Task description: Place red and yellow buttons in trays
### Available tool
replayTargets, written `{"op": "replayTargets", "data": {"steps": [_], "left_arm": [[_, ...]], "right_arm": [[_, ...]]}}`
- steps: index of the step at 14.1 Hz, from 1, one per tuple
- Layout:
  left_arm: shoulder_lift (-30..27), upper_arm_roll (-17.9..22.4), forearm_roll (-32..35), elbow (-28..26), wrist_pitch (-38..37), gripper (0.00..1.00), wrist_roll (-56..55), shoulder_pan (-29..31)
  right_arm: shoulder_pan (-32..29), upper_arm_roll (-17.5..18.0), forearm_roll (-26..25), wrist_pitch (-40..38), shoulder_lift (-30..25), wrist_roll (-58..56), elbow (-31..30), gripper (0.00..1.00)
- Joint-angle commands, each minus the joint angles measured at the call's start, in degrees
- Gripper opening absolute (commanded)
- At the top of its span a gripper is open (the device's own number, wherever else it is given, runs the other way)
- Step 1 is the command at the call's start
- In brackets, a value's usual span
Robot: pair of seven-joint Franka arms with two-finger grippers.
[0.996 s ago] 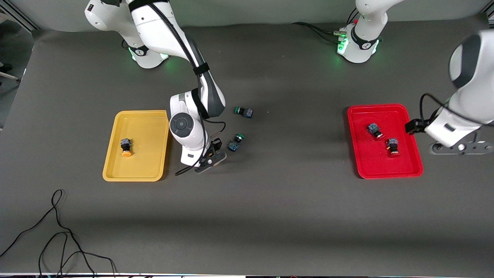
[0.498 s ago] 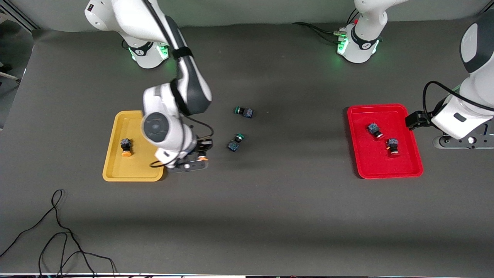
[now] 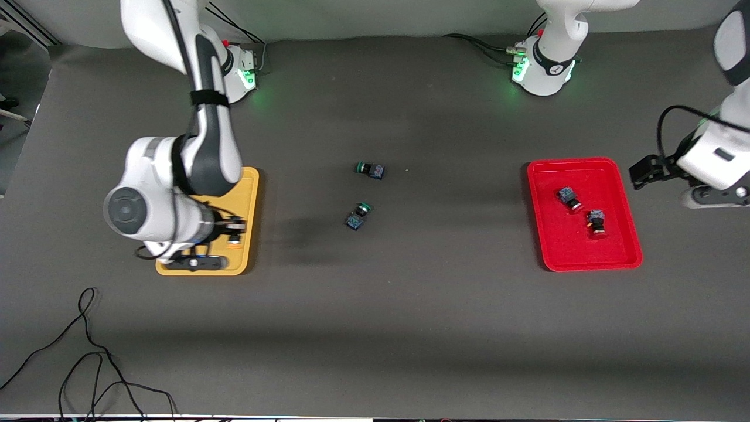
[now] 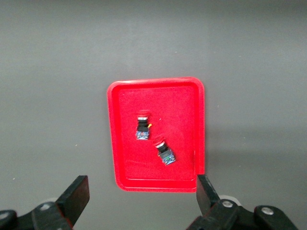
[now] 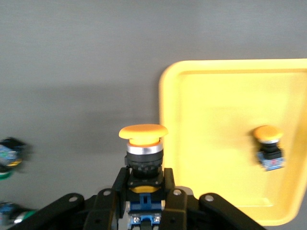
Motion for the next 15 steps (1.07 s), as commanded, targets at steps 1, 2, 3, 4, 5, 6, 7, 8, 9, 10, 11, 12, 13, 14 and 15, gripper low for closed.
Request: {"op": "replayTargets", "data": {"steps": [1,2,3,4,5,6,7,8,9,10,11,12,13,14,15], "left_arm": [[-0.8,-4.9,-0.8,-0.2,-1.8,0.99,1.4,6.3],[-0.8,-4.9,-0.8,-0.1,-2.0,0.99,1.4,6.3],[-0.9,-4.9,-0.5,0.0,-2.1,0.99,1.3,5.8],[-0.8,-4.9,-0.4,0.1,-2.1,0.99,1.4,5.4],[-0.8,-4.8,-0.4,0.1,-2.2,0.99,1.5,5.1],[-0.8,-4.8,-0.4,0.1,-2.3,0.99,1.5,5.1],[-0.8,-4.8,-0.3,0.1,-2.5,0.99,1.5,5.2],[-0.8,-4.8,-0.3,0.4,-3.1,0.99,1.5,5.1],[-0.8,-5.1,-0.1,0.6,-3.2,0.99,1.5,5.1],[-0.5,-5.2,-0.1,1.0,-3.2,0.99,1.5,5.0],[-0.5,-5.2,-0.1,1.1,-4.0,0.99,1.6,5.1],[-0.5,-5.2,-0.1,1.3,-4.8,0.99,1.6,5.1],[-0.6,-5.2,-0.4,1.3,-5.9,0.99,1.4,5.2],[-0.8,-5.2,-0.7,1.4,-6.2,0.99,1.3,5.2],[-1.3,-5.2,-0.7,1.3,-6.2,0.99,1.3,5.1]], "right_arm": [[1.2,-1.2,0.9,12.2,-2.7,-8.3,-12.3,0.00],[1.2,-1.1,1.6,16.7,-2.8,-10.2,-16.2,0.00],[1.2,-0.7,3.3,19.6,-2.5,-11.7,-18.8,0.00],[1.3,-0.1,5.4,21.4,-1.8,-13.0,-20.4,0.00],[1.2,0.8,6.7,22.4,-0.9,-13.5,-21.2,0.00],[1.2,1.6,7.2,23.3,-0.1,-13.5,-21.7,0.00],[1.0,2.1,7.3,23.6,0.5,-13.5,-22.1,0.00],[1.0,2.5,7.8,23.6,1.3,-13.5,-22.0,0.00],[0.7,3.0,8.0,23.4,1.6,-13.4,-21.9,0.47],[0.3,3.0,8.0,23.0,1.5,-13.3,-21.5,0.99],[0.3,3.0,8.0,22.3,1.2,-12.6,-20.9,1.00],[0.3,2.8,8.0,21.2,0.7,-12.3,-19.9,1.00],[0.3,2.4,7.9,19.4,0.2,-12.3,-18.6,1.00],[0.7,0.5,7.3,17.2,0.0,-11.6,-17.0,1.00],[1.4,-1.9,6.9,14.1,0.0,-10.6,-14.4,1.00]]}}
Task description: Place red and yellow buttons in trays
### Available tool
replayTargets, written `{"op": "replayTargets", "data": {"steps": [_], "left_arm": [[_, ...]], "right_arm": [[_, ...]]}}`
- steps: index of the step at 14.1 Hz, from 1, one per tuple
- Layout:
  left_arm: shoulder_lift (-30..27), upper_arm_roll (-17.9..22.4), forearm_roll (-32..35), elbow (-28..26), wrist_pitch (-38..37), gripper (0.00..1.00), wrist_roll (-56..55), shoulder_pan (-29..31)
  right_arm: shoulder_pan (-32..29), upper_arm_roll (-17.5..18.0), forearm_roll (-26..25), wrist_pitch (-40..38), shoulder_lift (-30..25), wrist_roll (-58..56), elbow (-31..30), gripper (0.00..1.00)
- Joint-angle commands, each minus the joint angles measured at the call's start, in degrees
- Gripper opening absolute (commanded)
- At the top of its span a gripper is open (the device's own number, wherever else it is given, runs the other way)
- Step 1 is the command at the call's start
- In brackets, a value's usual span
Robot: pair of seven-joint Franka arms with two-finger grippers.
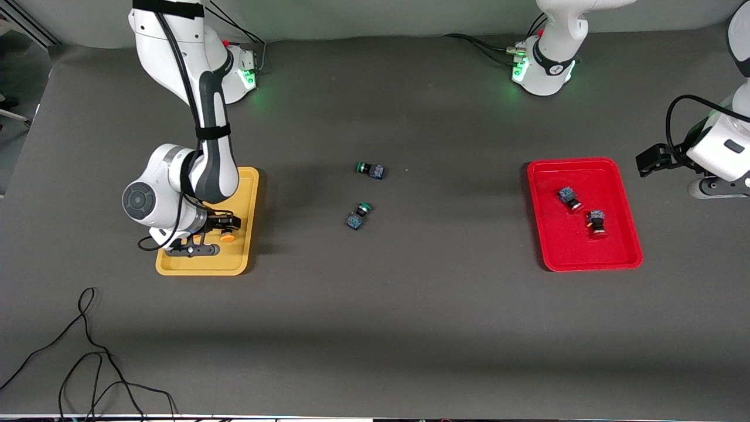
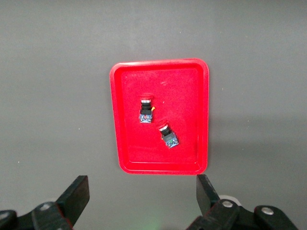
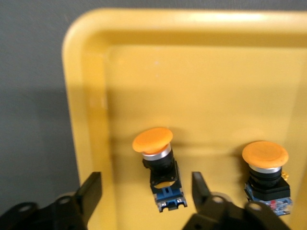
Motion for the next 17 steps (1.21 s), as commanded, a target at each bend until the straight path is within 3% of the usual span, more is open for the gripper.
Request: {"op": "replayTargets", "data": {"steps": [1,5,9,13,15,17], "left_arm": [[-1.8,-0.1,-1.0,0.6,-1.9,0.99,1.0,0.1],[-6.0,0.0,-3.9,-1.7,-1.6,0.99,3.1,0.1],[-4.6,0.1,-3.8,-0.6,-0.4,0.99,4.7,0.2],[-4.3,0.1,-3.8,-0.1,-0.4,0.99,4.8,0.3],[-4.0,0.1,-3.8,-0.2,-0.7,0.99,4.7,0.0],[-3.6,0.0,-3.7,-0.1,-1.0,0.99,4.8,-0.1]], "right_arm": [[1.0,-5.4,-0.8,-9.1,-1.3,2.2,7.0,1.00],[1.0,-9.6,-5.4,-20.1,-2.1,8.9,17.1,1.00],[1.1,-13.1,-7.5,-29.0,-2.9,9.0,24.1,1.00],[1.0,-12.8,-13.8,-33.3,-7.8,10.5,28.5,1.00],[-1.5,-7.8,-19.8,-32.5,-13.1,12.6,28.6,1.00],[-9.9,3.4,-27.5,-31.4,-18.9,13.3,28.6,1.00]]}}
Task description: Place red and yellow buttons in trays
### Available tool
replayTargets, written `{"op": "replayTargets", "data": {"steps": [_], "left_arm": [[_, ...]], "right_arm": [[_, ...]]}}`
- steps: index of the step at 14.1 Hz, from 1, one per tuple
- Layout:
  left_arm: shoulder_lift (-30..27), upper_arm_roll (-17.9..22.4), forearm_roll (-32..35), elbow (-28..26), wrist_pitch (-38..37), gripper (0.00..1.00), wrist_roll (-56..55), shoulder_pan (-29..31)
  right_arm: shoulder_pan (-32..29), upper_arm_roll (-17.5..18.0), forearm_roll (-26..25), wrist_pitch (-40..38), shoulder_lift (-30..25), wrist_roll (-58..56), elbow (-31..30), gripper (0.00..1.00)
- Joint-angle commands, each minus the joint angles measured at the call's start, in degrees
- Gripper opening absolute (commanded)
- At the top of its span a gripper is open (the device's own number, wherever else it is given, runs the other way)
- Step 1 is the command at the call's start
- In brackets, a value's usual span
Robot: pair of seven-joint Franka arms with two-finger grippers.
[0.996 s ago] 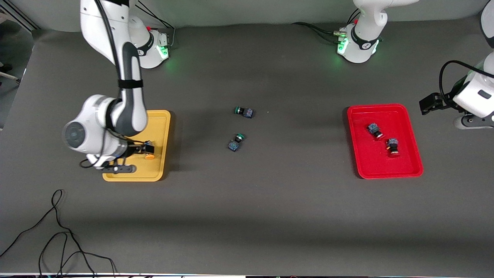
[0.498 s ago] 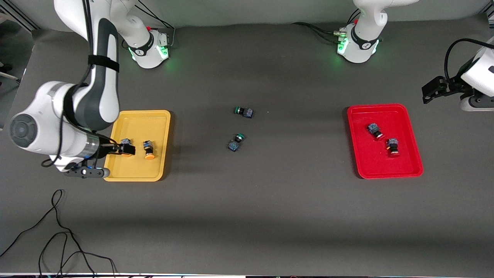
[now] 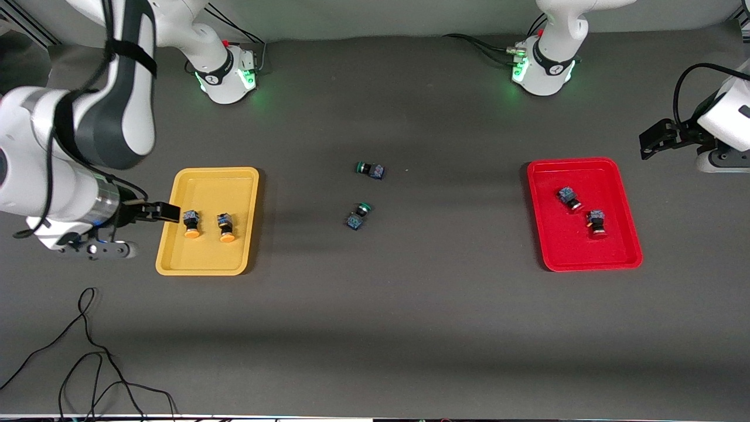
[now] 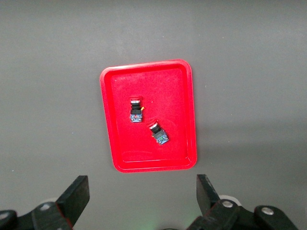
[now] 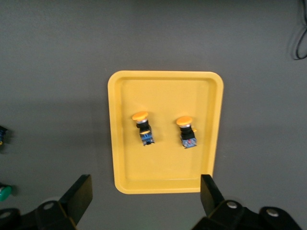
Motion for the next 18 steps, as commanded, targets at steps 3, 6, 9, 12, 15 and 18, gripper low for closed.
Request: {"op": "replayTargets", "data": {"steps": [3,6,9,12,15,18], "left_arm": [[0.8,-0.4,-0.2,0.5,-0.1,0.99,1.1,-0.2],[0.9,-0.5,-0.2,0.2,-0.2,0.99,1.1,-0.1],[1.6,-0.4,-0.2,0.2,-0.2,0.99,1.1,0.2],[1.6,-0.3,-0.1,0.4,-0.6,0.99,1.1,0.6],[1.4,-0.2,0.1,0.6,-0.7,0.99,1.0,0.5],[1.5,-0.2,0.1,0.5,-0.7,0.99,1.1,0.5]], "right_arm": [[-23.5,27.3,-13.2,1.7,-13.4,4.2,-1.0,1.00],[-38.3,40.0,-13.9,1.7,-17.0,4.3,-2.3,1.00],[-49.8,50.1,-14.0,2.2,-19.1,4.4,-2.4,1.00],[-55.4,55.3,-14.0,2.4,-19.4,5.9,-2.5,1.00],[-55.4,55.7,-14.4,3.5,-20.9,8.6,-5.6,1.00],[-54.6,56.0,-16.2,3.0,-20.9,7.8,-4.8,1.00]]}}
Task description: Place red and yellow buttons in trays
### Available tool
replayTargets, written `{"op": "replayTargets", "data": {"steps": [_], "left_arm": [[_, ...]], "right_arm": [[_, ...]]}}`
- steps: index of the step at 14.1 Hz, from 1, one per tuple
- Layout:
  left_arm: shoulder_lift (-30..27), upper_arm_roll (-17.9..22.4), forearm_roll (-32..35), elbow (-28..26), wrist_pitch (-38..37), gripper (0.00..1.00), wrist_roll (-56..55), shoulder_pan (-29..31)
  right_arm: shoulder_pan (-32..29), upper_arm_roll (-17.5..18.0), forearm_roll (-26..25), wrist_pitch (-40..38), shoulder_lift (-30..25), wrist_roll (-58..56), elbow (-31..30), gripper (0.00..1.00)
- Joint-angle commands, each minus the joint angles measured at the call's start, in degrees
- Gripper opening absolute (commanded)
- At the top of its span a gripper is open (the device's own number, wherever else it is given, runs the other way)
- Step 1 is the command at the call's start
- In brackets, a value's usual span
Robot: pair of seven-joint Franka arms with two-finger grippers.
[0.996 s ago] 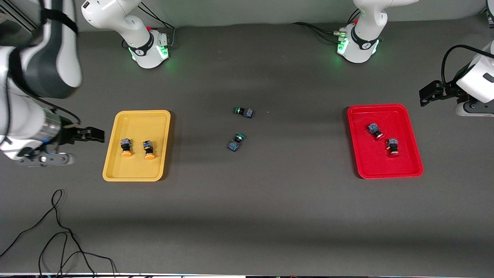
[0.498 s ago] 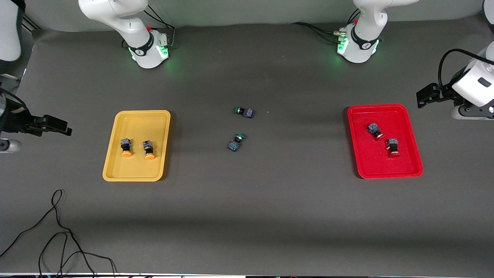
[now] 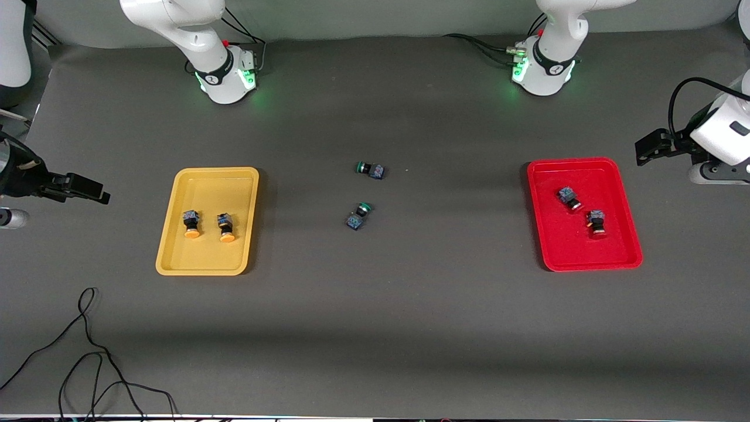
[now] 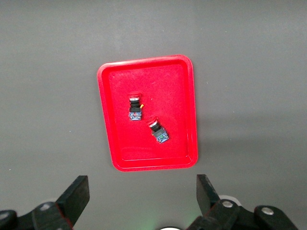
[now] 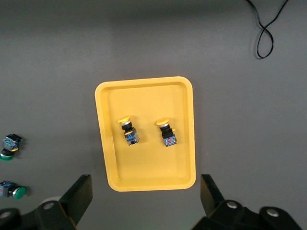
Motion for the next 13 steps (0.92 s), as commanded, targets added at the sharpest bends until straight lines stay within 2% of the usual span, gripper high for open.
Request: {"op": "replayTargets", "data": {"steps": [1,13], "left_arm": [[-0.4,0.0,0.1,0.2,-1.0,0.99,0.8,0.2],[0.1,-0.2,0.1,0.9,-1.0,0.99,0.8,-0.1]], "right_arm": [[0.8,0.7,-2.6,0.5,-1.7,0.8,-0.5,1.00],[1.1,0.4,-3.6,-1.7,-1.9,-0.3,0.4,1.00]]}}
